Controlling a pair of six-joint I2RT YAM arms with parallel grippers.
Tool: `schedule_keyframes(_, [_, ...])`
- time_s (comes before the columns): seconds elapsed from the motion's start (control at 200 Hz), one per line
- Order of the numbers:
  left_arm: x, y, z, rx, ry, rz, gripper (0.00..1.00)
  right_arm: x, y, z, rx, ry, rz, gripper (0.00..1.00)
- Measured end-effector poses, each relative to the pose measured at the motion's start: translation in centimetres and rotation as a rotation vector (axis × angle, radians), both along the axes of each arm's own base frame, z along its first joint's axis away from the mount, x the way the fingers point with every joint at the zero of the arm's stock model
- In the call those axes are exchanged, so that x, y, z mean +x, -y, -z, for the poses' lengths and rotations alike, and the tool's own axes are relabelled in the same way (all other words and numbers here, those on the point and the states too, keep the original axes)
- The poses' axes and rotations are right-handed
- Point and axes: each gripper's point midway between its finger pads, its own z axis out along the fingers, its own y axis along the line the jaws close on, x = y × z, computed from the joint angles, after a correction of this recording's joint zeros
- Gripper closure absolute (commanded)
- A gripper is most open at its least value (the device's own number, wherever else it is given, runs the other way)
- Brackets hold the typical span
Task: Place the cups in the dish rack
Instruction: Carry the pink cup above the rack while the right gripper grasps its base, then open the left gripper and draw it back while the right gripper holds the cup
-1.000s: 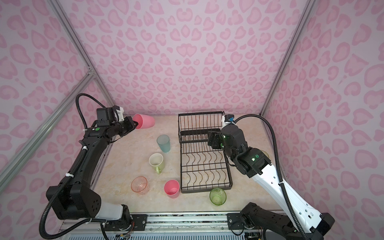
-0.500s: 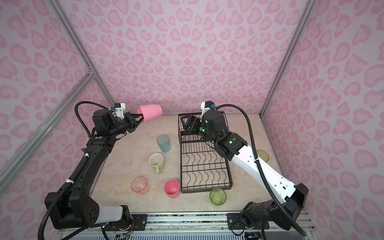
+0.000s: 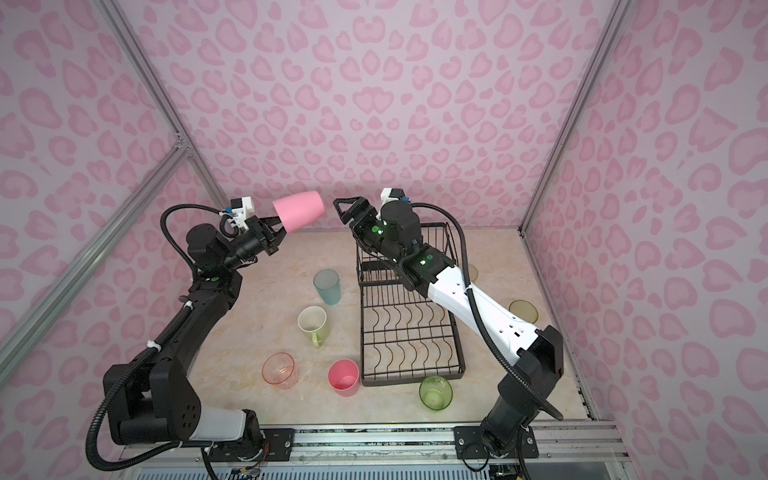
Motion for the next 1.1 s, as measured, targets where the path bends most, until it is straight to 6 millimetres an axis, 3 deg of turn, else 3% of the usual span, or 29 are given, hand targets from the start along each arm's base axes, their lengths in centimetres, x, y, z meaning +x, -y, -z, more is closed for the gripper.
schedule_keyframes(0.225, [0.0, 1.3, 0.3, -0.024, 0.015, 0.037, 0.97, 0.6, -2.7, -1.0, 0.068, -0.044, -0.007, 0.16])
schedule_keyframes(0.7, [-0.4, 3.4, 1.3, -0.041, 0.011, 0.091, 0.97, 3.4, -4.7, 2.0, 0.042, -0.129, 0.053, 0.17])
schedule_keyframes(0.81, [-0.3, 3.5, 1.8, -0.042, 0.000, 0.091, 0.96, 3.8, -5.0, 2.5, 0.042, -0.137, 0.062, 0.22])
schedule_keyframes(0.93, [-0.2, 3.7, 2.3, -0.041, -0.010, 0.097, 0.89, 3.9, -5.2, 2.7, 0.052, -0.145, 0.071, 0.31])
schedule_keyframes(1.1, [0.0, 3.8, 2.5, -0.038, -0.010, 0.098, 0.65, 3.9, -5.1, 3.2, 0.031, -0.139, 0.086, 0.38])
